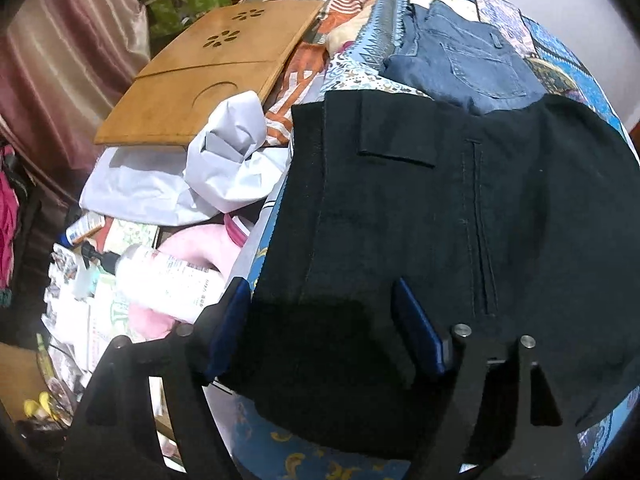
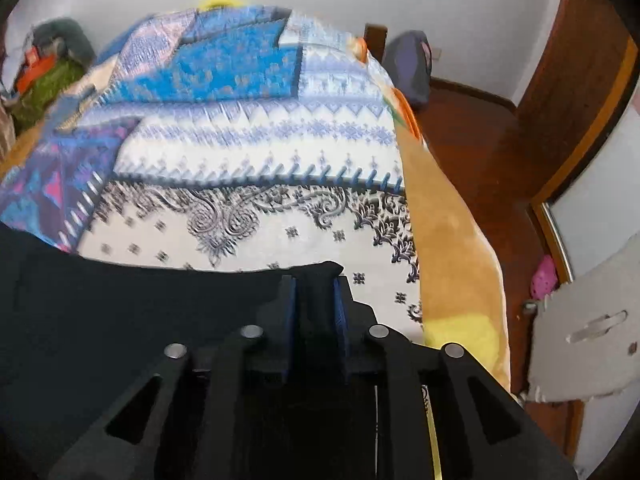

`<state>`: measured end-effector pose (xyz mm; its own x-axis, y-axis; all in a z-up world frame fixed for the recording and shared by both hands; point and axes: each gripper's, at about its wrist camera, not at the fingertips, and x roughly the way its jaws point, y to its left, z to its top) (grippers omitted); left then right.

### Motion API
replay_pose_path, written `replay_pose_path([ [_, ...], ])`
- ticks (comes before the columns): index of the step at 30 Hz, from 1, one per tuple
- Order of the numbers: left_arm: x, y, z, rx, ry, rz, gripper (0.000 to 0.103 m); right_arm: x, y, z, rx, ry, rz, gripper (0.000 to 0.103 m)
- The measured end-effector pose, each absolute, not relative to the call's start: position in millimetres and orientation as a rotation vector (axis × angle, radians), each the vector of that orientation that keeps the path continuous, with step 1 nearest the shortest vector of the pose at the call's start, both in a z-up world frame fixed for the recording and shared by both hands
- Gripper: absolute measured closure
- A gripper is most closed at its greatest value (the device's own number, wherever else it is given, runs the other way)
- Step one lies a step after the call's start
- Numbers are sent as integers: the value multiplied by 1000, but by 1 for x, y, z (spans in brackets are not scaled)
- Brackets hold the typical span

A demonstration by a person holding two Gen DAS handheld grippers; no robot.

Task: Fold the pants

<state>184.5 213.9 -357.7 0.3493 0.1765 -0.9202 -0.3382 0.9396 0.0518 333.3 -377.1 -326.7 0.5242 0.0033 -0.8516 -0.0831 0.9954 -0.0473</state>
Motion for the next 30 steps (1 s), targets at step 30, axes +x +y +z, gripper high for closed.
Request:
replay_pose_path([
  [30,304,235,-364,-15,1148,412,37,195,-422,-325,248,1025,45,75],
])
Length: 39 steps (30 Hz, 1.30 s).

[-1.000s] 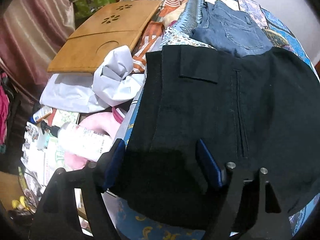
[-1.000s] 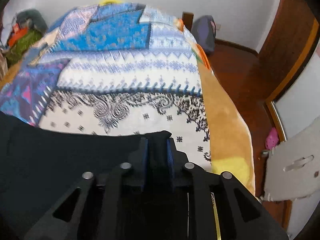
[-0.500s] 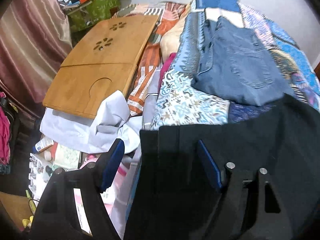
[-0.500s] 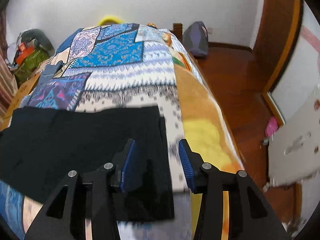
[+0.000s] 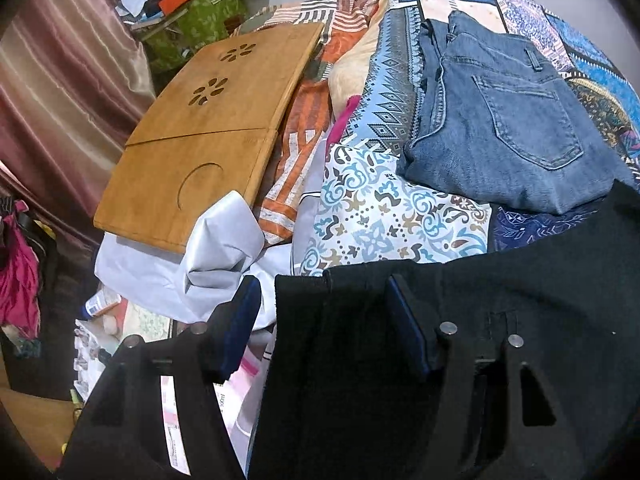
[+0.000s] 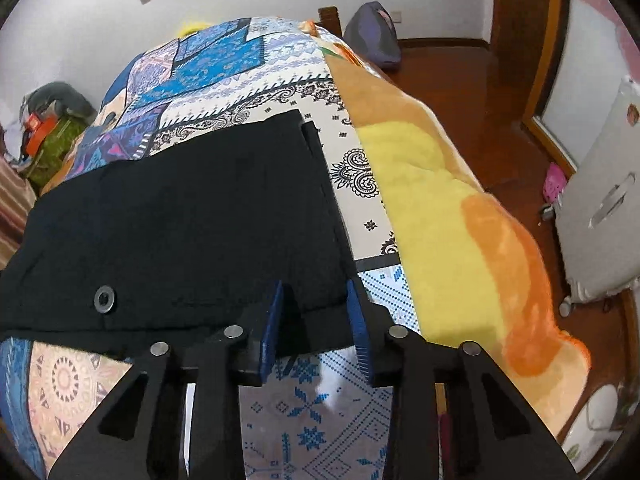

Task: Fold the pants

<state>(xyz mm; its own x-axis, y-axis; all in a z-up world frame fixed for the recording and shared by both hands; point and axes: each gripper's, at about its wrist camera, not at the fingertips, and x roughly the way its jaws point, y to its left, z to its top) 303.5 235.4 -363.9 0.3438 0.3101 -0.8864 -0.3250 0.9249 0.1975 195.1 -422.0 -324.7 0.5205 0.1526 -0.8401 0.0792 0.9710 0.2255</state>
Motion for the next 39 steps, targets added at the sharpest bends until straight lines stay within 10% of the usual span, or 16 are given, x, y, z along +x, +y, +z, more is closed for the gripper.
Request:
replay_pose_path([
  [10,241,224,-307,-43,1095,326,38,187,-414,-307,155,953,20,92],
  [24,169,217,-356,-97,1183,320,27,184,-408,-330,81,1017,-13,92],
  [39,238,115,-259,-88,988,31,28,221,-302,-231,84,881,370,57],
])
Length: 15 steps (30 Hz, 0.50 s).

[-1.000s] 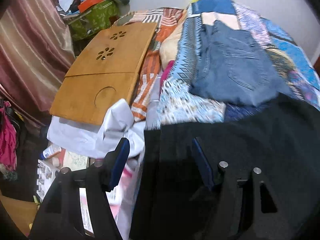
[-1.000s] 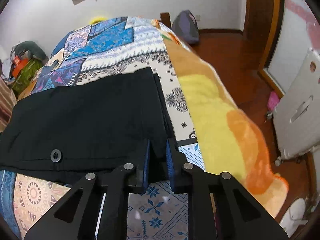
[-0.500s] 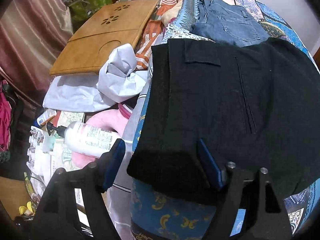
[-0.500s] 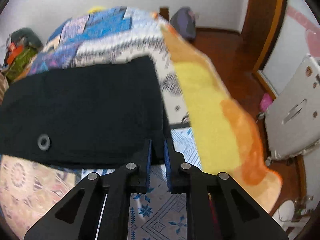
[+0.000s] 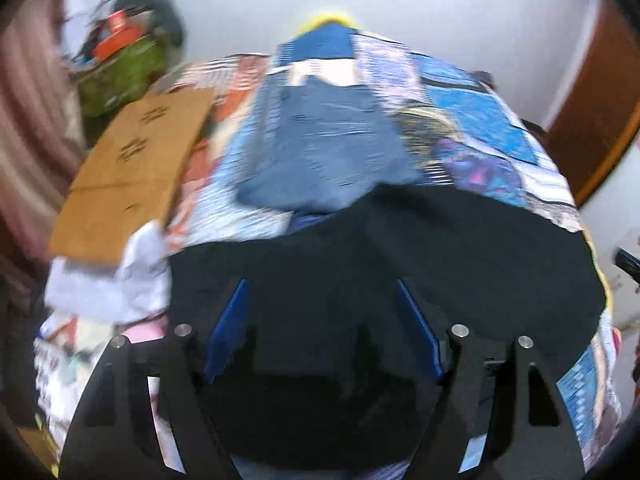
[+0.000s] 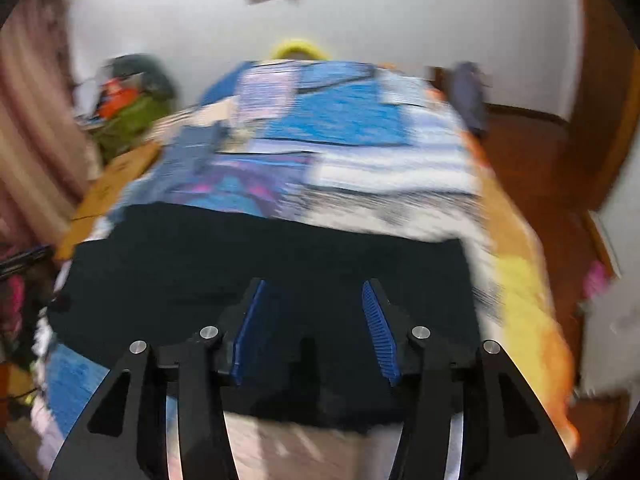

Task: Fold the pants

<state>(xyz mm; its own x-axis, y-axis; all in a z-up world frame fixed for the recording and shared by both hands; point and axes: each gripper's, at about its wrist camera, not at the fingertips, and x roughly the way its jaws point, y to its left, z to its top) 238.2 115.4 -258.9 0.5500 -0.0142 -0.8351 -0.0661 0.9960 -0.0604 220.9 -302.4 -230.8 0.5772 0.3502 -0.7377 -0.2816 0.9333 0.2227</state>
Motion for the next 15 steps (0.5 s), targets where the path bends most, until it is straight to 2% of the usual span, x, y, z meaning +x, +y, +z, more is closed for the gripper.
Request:
replay_pose_path([
  [5,273,57,-287,-47,1060,-92,28,245,-234,-250,129,962,569,57],
  [9,270,33,-311,41,1101,-105,28,257,-199,-283,43,1072,598,56],
  [15,229,46,-308,-19,1088,-130,24,215,-211,-283,-91,1020,610,56],
])
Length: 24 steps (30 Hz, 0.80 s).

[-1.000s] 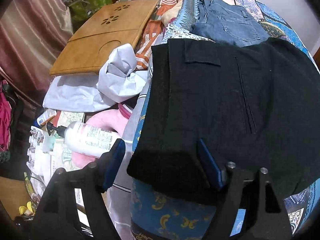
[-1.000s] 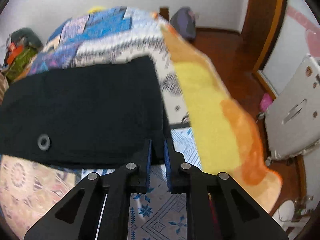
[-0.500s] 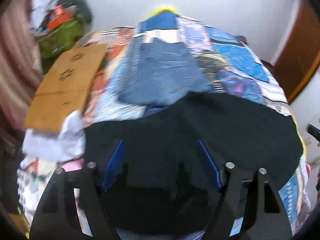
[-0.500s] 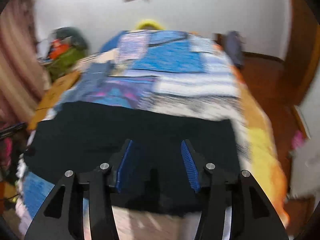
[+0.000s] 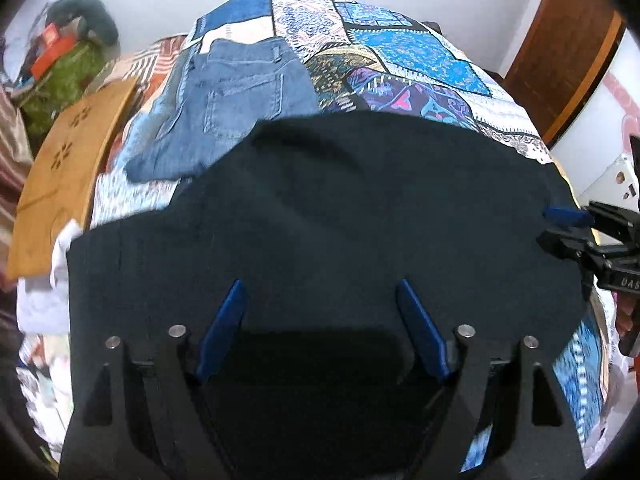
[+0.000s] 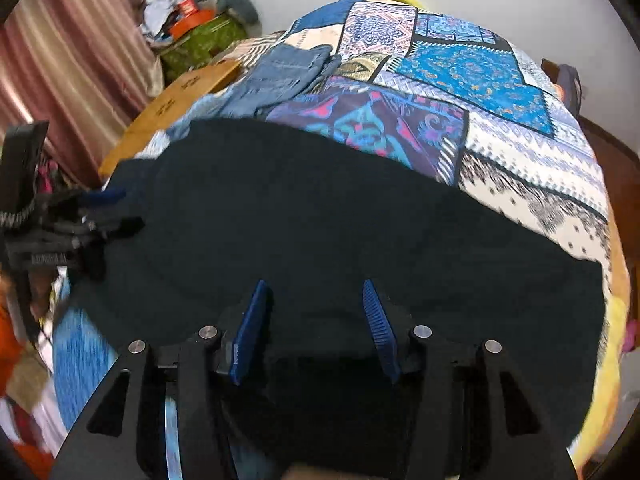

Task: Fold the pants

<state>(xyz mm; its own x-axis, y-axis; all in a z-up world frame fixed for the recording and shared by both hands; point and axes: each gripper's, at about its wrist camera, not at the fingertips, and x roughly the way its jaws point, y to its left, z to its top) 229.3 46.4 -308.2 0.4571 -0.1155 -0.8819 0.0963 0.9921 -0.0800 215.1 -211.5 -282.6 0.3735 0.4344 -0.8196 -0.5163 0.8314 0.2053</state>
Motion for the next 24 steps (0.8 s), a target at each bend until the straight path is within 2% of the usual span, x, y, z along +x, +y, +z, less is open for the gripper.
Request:
replay_pose_path([
  [13,170,27,-300,103,1077,-94,24,168,-266,-281,27,1025,550,53],
  [18,183,20,-278,95,1072,-114,24,167,-291,-269,30,1008,509,53],
  [24,235,-11,-253,22,1021,-163,23,206,-323,-264,80,948,408,53],
])
